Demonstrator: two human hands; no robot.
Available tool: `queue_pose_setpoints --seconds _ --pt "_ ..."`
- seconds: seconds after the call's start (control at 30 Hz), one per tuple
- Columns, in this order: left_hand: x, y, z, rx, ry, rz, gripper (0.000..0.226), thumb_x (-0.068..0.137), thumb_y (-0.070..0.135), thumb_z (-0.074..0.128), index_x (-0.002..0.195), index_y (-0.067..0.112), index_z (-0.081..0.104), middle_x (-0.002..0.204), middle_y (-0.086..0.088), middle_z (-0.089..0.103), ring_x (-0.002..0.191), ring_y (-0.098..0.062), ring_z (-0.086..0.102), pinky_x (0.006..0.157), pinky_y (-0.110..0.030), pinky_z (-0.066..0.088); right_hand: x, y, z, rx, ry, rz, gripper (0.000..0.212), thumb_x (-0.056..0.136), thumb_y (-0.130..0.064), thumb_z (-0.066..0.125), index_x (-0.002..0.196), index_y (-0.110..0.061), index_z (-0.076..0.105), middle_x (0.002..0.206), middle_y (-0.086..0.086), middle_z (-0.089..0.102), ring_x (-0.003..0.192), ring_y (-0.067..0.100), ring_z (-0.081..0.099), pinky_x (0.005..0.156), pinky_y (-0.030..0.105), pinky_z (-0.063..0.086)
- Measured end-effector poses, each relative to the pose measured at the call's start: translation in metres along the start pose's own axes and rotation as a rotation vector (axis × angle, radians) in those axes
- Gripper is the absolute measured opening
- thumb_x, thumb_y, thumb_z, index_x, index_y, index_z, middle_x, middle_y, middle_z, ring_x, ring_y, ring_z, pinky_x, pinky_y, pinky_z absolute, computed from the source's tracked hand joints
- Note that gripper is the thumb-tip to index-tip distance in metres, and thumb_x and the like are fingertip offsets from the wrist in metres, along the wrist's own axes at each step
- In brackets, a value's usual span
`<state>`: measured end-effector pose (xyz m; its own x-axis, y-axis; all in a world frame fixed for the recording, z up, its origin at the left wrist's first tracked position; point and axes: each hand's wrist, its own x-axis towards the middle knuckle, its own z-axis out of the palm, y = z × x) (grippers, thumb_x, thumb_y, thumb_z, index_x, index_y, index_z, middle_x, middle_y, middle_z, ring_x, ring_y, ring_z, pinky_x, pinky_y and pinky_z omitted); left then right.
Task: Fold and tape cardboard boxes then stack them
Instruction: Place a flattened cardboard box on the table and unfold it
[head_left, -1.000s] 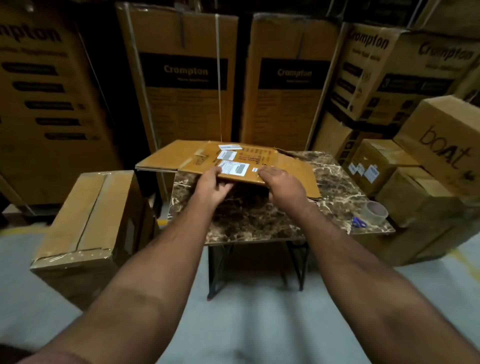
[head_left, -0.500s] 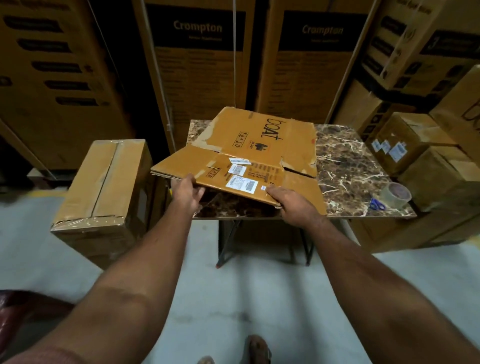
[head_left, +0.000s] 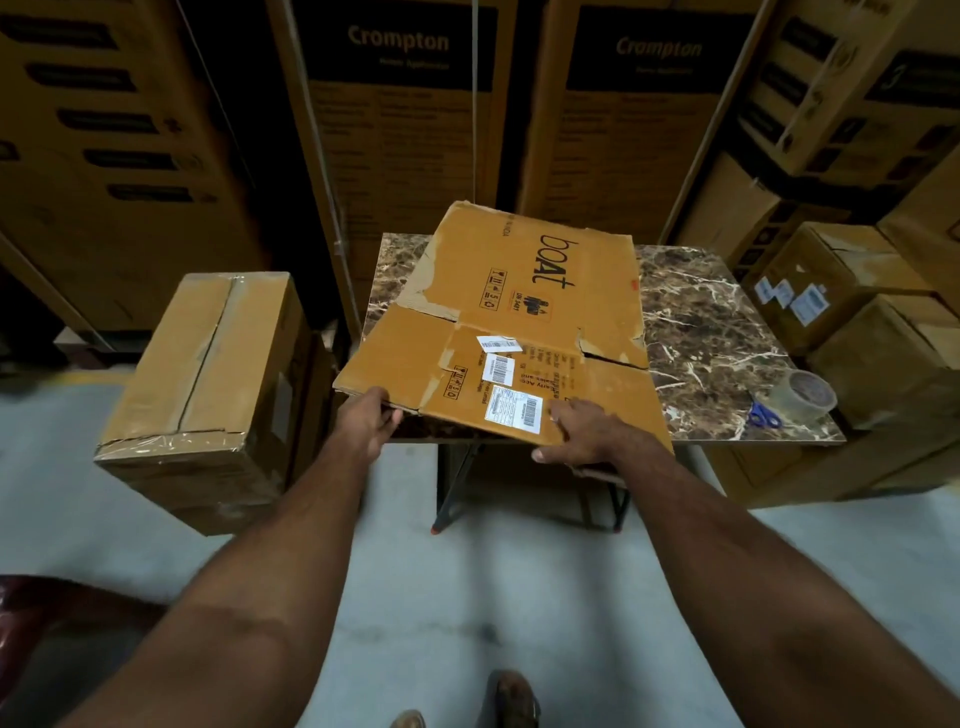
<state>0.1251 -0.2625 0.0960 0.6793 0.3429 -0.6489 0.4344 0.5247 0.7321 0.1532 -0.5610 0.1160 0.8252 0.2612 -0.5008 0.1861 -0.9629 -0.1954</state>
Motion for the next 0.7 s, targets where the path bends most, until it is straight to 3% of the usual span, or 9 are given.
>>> queue_pose_setpoints --seconds 0.07,0.13,0.2,0.3,0.4,0.5,0.57,0.63,0.7 --pt "-0.001 -0.007 0.001 0.019 -0.046 -0.005 0.015 0.103 0.022 0.051 0.114 0.012 0.054 0.117 -0.011 0.062 0.099 -0.022 0.063 0.077 -0.028 0.054 0.014 -0.016 0.002 0.012 0.055 -0.081 0.087 0.077 -0.076 0.056 0.146 -0.028 0.034 0.148 0.006 0.045 0.136 0.03 0.042 0.111 0.057 0.037" --pt "-0.003 -0.01 0.003 0.011 -0.143 -0.01 0.034 0.104 0.049 0.04 0.113 0.021 0.057 0.109 -0.006 0.065 0.086 -0.02 0.061 0.073 -0.03 0.05 0.022 -0.036 0.001 0.024 0.094 -0.133 0.085 0.082 -0.075 0.052 0.15 -0.026 0.032 0.15 0.006 0.044 0.138 0.031 0.042 0.111 0.056 0.037" --pt "0.002 -0.011 0.002 -0.001 -0.198 -0.009 0.049 0.101 0.062 0.028 0.123 0.028 0.056 0.114 -0.001 0.065 0.101 -0.023 0.062 0.079 -0.034 0.051 0.025 -0.057 -0.003 0.034 0.117 -0.183 0.075 0.093 -0.063 0.052 0.153 -0.022 0.033 0.149 0.008 0.044 0.137 0.03 0.042 0.112 0.055 0.037" --pt "0.009 -0.009 0.003 -0.003 -0.196 0.038 0.029 0.106 0.039 0.038 0.128 0.026 0.053 0.126 -0.003 0.062 0.117 -0.022 0.057 0.1 -0.043 0.049 0.034 -0.081 -0.009 0.106 0.123 -0.261 0.059 0.102 -0.051 0.047 0.149 -0.016 0.041 0.146 0.012 0.047 0.133 0.028 0.045 0.112 0.047 0.038" --pt "0.014 0.002 0.009 0.013 -0.216 0.092 0.018 0.104 0.024 0.044 0.118 0.023 0.056 0.123 -0.005 0.065 0.118 -0.026 0.059 0.109 -0.054 0.042 0.044 -0.101 -0.02 0.139 0.133 -0.284 0.06 0.106 -0.041 0.044 0.157 -0.017 0.026 0.157 0.012 0.036 0.143 0.028 0.035 0.118 0.045 0.029" --pt "0.008 0.029 0.014 0.022 -0.252 0.201 0.022 0.105 0.02 0.046 0.123 0.017 0.058 0.113 -0.006 0.067 0.106 -0.026 0.063 0.092 -0.045 0.053 0.055 -0.125 -0.041 0.223 0.199 -0.301 0.067 0.107 -0.021 0.042 0.162 -0.027 0.004 0.164 0.01 0.024 0.149 0.028 0.027 0.121 0.044 0.021" --pt "0.004 0.052 0.02 0.044 -0.267 0.33 0.03 0.105 0.018 0.049 0.133 0.011 0.056 0.114 -0.009 0.068 0.1 -0.022 0.064 0.076 -0.032 0.054 0.064 -0.137 -0.06 0.229 0.272 -0.299 0.076 0.103 -0.008 0.042 0.161 -0.034 0.001 0.163 0.009 0.024 0.146 0.028 0.033 0.121 0.044 0.029" --pt "-0.004 0.076 0.031 0.072 -0.252 0.477 0.029 0.104 0.016 0.051 0.13 0.005 0.058 0.105 -0.006 0.069 0.087 -0.015 0.066 0.07 -0.025 0.053 0.072 -0.148 -0.081 0.208 0.33 -0.306 0.088 0.1 -0.007 0.051 0.16 -0.038 -0.005 0.163 0.007 0.024 0.144 0.028 0.037 0.119 0.046 0.033" --pt "-0.016 0.104 0.041 0.089 -0.21 0.582 0.019 0.103 0.014 0.053 0.114 0.005 0.065 0.089 -0.001 0.069 0.072 -0.009 0.066 0.067 -0.025 0.052 0.078 -0.16 -0.101 0.202 0.365 -0.315 0.103 0.095 -0.017 0.067 0.158 -0.038 -0.012 0.166 0.008 0.019 0.146 0.028 0.033 0.12 0.048 0.031"
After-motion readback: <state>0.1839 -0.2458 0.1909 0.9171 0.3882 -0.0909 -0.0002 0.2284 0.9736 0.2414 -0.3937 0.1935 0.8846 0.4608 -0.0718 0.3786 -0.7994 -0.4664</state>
